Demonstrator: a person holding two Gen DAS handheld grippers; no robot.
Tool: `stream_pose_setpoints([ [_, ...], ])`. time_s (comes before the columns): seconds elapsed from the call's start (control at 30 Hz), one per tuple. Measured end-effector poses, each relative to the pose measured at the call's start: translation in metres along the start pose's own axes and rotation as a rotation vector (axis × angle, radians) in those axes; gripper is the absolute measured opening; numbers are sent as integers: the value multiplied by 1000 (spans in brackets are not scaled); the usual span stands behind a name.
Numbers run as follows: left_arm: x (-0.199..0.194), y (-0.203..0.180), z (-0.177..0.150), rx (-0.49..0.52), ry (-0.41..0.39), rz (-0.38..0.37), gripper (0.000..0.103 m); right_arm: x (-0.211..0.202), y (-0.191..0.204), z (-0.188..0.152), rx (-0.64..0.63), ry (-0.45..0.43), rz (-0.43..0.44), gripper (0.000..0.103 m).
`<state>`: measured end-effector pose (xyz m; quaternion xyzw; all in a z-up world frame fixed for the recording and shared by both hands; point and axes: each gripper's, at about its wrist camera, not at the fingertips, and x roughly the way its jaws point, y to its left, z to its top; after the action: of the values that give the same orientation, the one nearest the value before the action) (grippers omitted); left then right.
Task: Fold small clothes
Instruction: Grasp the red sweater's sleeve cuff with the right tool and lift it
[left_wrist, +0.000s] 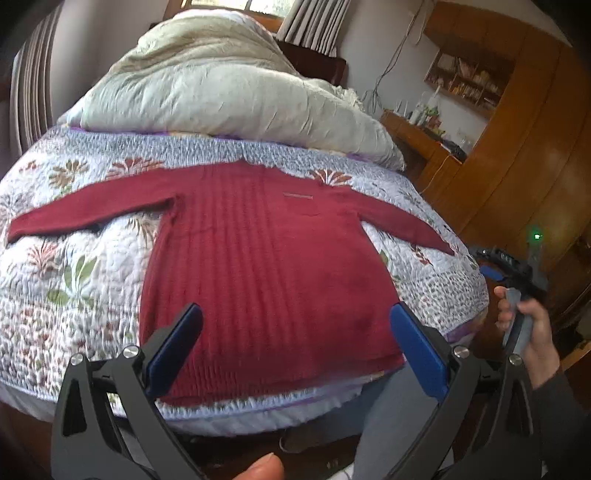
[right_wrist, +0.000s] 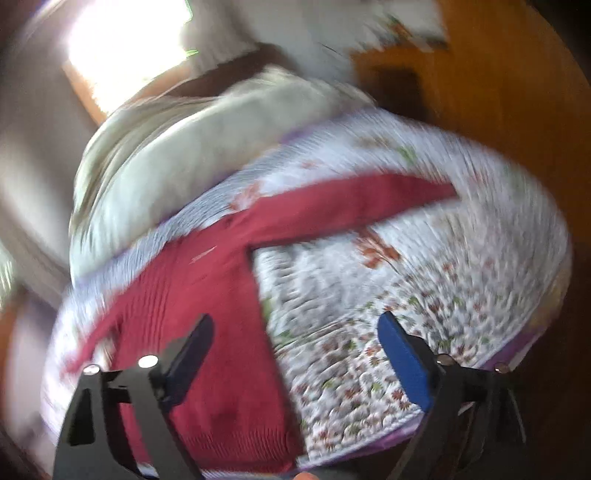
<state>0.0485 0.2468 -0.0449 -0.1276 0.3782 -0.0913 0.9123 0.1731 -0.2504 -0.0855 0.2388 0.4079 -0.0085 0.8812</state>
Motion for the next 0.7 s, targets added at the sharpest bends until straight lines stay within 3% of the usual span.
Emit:
stream_pose_setpoints([
  [0.17,16,-8,3,15,4,-15,100,50,-116,52,442,57,108,81],
  [0.27,30,-9,6,8,27,-25,100,72,-160,74,604,33,179,78],
  [0.4,50,-10,8,1,63,-26,100,101,-199,99,751,-15,239,78],
  [0.47,61,-12,10,0,84,-26,100,119,-212,109,776,-20,252,62],
  [0.53,71,-16,12,1,99,-28,100,135,-215,117,773,-11,240,53],
  [0.7,92,-21,15,-1,117,-21,100,169,-228,123,820,-13,181,52],
])
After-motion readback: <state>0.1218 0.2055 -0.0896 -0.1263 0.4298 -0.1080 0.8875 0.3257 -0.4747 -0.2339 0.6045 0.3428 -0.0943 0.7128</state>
